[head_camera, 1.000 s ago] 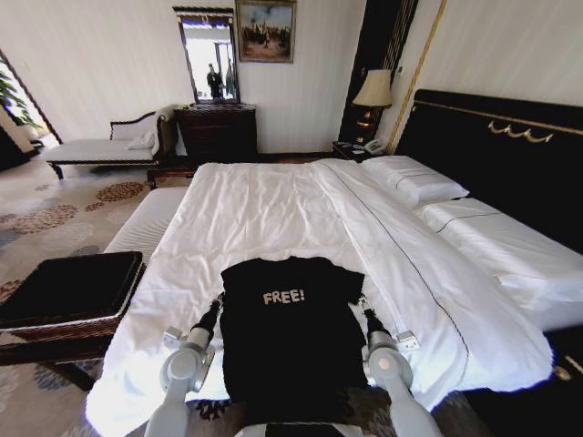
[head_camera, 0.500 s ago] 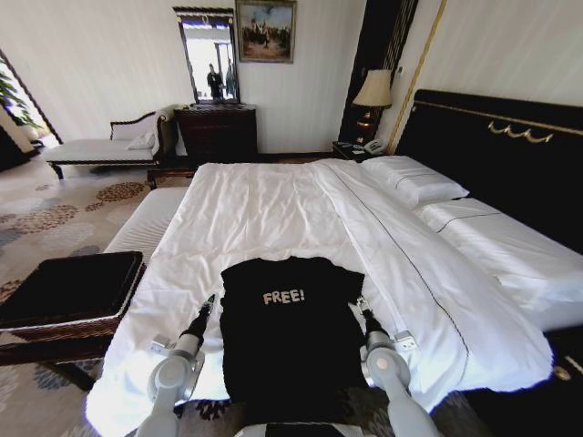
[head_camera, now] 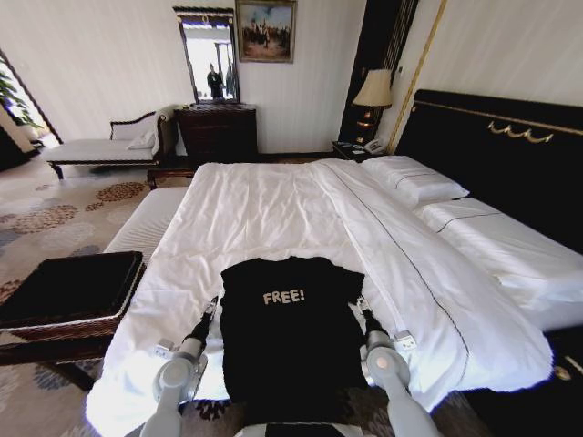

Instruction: Fold the clothes on the bed and place them into the basket.

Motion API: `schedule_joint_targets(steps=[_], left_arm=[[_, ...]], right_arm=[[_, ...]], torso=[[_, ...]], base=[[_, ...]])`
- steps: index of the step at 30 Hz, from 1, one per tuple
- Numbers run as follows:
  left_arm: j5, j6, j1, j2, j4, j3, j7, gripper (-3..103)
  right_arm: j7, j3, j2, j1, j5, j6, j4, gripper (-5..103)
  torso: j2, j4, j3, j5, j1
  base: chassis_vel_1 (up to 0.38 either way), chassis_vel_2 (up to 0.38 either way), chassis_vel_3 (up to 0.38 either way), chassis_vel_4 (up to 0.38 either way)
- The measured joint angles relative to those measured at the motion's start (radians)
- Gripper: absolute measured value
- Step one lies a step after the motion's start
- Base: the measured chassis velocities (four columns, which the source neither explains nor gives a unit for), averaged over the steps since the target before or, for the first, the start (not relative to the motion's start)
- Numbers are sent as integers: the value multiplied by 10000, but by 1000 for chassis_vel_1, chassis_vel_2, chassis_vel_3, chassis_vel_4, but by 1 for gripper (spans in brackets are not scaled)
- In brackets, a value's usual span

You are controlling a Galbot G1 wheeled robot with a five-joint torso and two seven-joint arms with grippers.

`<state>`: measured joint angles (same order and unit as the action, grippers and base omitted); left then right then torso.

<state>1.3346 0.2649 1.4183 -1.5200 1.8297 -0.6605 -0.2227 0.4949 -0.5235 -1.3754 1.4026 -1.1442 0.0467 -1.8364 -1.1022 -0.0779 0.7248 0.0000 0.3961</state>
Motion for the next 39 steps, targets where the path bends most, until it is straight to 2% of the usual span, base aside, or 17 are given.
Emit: schedule_joint_targets(steps=[2,4,7,10,12,13,16,17,20,30,39], left_arm=[[-47,-1,-162,-54,-83,96,12,64],[-57,-1,-185,-64,-95,108,15,64],[-135,-22,-345,-140,-198,171,20,47],[-180,-41,-375,-149,-228,185,23,42],[-209,-74,-381,-151,-235,181,29,31],[-209,-74,-381,-151,-235,181,29,31],[-225,-112,-311,-124,-164,129,31,15],[-225,-112,-311,-124,-164,129,31,15],[-268,-169,-188,-40,-27,36,30,2],[-549,-419,504,129,756,-328,41,0],[-556,-321,421,22,610,-111,256,0]], right_arm=[[5,20,-15,1,13,0,4,100],[5,24,-18,3,16,0,3,100],[7,26,-11,39,37,0,5,100],[7,16,3,48,38,0,8,100],[7,7,9,56,39,0,27,100],[7,7,9,56,39,0,27,100],[7,23,-2,61,60,0,60,100],[7,23,-2,61,60,0,60,100],[7,64,-43,53,83,5,99,100],[7,121,-90,-31,92,11,155,100],[8,198,-132,-22,173,19,173,100]], torso=[[1,0,0,0,0],[0,0,0,0,0],[0,-1,0,0,0],[0,0,0,0,0],[0,0,0,0,0],[0,0,0,0,0],[0,0,0,0,0],[0,0,0,0,0],[0,0,0,-1,0],[0,1,0,0,0],[0,0,-1,0,0]], base=[[0,0,0,0],[0,0,0,0],[0,0,0,0],[0,0,0,0],[0,0,0,0],[0,0,0,0],[0,0,0,0],[0,0,0,0],[0,0,0,0],[0,0,0,0],[0,0,0,0]])
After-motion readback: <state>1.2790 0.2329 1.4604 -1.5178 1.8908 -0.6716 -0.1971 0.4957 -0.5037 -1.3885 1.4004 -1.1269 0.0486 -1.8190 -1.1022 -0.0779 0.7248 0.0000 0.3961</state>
